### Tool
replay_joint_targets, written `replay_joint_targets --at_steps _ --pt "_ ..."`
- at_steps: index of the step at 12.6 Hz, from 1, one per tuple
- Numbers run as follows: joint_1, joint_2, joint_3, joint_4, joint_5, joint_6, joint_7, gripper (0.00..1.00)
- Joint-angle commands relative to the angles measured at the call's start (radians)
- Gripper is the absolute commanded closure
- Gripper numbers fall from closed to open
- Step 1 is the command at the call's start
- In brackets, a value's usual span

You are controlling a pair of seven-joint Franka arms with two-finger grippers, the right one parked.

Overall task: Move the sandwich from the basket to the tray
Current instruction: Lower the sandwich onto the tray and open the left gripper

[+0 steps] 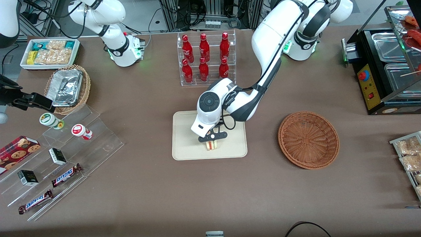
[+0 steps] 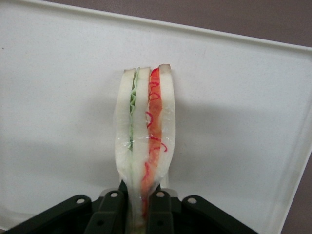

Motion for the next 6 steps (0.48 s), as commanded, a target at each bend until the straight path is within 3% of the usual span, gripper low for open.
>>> replay_joint_targets --at_steps 1,6 --pt "-0.015 0.014 0.013 0.028 -0.007 0.002 -0.024 0.0" --pt "-0.005 -0.043 0.013 0.036 -0.012 -0.068 -0.015 0.0"
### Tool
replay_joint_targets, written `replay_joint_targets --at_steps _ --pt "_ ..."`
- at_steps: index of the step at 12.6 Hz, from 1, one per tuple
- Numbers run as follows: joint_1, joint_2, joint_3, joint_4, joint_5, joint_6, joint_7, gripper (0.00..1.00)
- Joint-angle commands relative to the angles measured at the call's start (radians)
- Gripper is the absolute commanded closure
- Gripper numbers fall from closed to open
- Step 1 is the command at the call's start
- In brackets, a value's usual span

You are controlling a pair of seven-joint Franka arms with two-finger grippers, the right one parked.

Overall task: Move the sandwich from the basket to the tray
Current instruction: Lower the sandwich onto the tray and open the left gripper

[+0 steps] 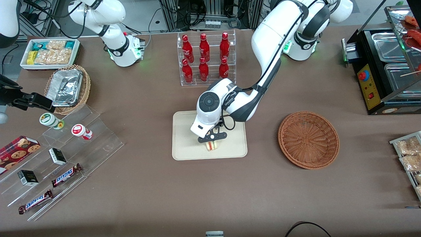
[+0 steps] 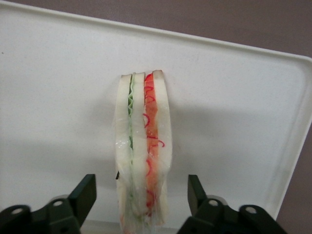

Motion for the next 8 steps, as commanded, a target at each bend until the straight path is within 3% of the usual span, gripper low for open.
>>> replay_joint_targets --at_steps 1,4,8 --pt "-0.005 -0.059 0.014 0.019 -0.012 -0.08 -0.008 0.0" --pt "0.009 -0.123 0.015 0.055 -0.012 -0.207 0.001 0.0" --pt "0.064 -0.248 0.024 0.029 0.001 -0.379 0.185 0.0"
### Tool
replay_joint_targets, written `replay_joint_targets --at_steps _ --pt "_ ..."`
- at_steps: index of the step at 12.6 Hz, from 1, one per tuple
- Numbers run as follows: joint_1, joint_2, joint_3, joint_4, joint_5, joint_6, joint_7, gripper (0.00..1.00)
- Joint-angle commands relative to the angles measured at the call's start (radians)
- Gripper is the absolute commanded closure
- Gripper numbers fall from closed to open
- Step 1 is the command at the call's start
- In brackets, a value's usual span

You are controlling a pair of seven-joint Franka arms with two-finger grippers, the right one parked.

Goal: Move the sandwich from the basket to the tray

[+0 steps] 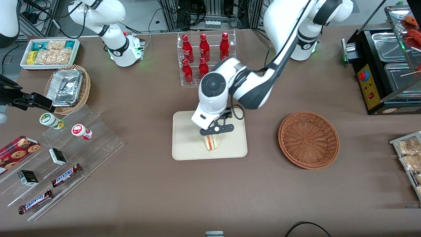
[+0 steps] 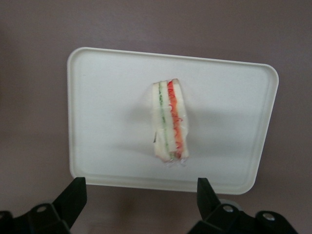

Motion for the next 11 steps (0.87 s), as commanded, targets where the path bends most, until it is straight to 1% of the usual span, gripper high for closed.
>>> replay_joint_targets --at_steps 1,3,5,8,10,11 --pt "0.052 -0.098 0.009 -0.074 0.002 -0.087 0.094 0.0" --pt "0.115 -0.185 0.009 -0.164 0.002 -0.117 0.227 0.0" --pt "0.196 -0.262 0.007 -0.236 0.003 -0.121 0.317 0.0" --pt "0.296 -0.394 0.009 -0.376 0.003 -0.122 0.504 0.0" --pt "0.372 -0.464 0.009 -0.428 0.003 -0.142 0.62 0.0" --pt "0.406 -0.481 0.009 -0.428 0.003 -0.171 0.668 0.0"
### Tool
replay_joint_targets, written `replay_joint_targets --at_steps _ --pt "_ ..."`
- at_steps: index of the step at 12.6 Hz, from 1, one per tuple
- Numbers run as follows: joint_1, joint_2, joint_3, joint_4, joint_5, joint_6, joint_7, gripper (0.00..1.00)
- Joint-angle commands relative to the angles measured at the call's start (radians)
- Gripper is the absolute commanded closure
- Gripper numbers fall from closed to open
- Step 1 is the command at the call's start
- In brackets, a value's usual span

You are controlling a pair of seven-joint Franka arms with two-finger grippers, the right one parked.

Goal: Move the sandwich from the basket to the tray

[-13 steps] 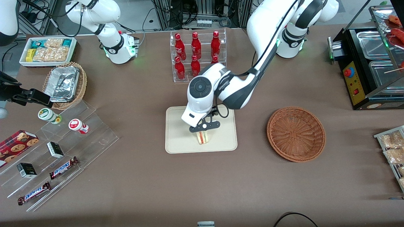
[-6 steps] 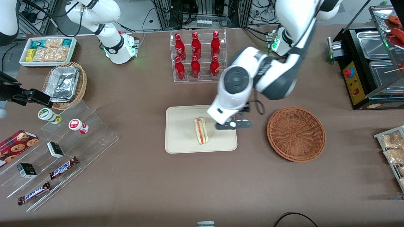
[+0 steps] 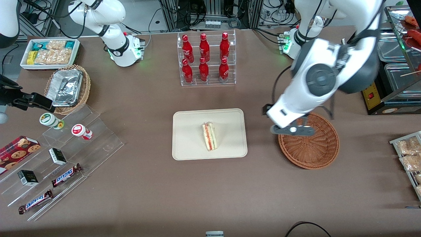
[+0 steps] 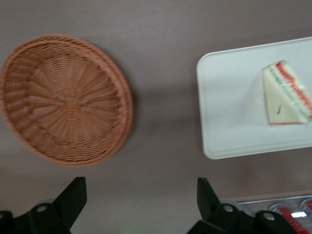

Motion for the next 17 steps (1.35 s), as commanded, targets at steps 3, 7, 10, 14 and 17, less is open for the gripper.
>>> replay_joint_targets --at_steps 3,7,10,14,17 --pt "0.139 -0.138 -0.009 -0.073 0.003 -0.082 0.178 0.0" --pt "0.204 -0.187 -0.012 -0.067 0.052 -0.154 0.192 0.0" --pt "0.322 -0.23 -0.079 -0.067 0.053 -0.183 0.192 0.0" --pt "0.362 -0.237 -0.11 -0.051 0.053 -0.21 0.192 0.0" --pt "0.362 -0.237 -0.109 -0.051 0.053 -0.21 0.19 0.0"
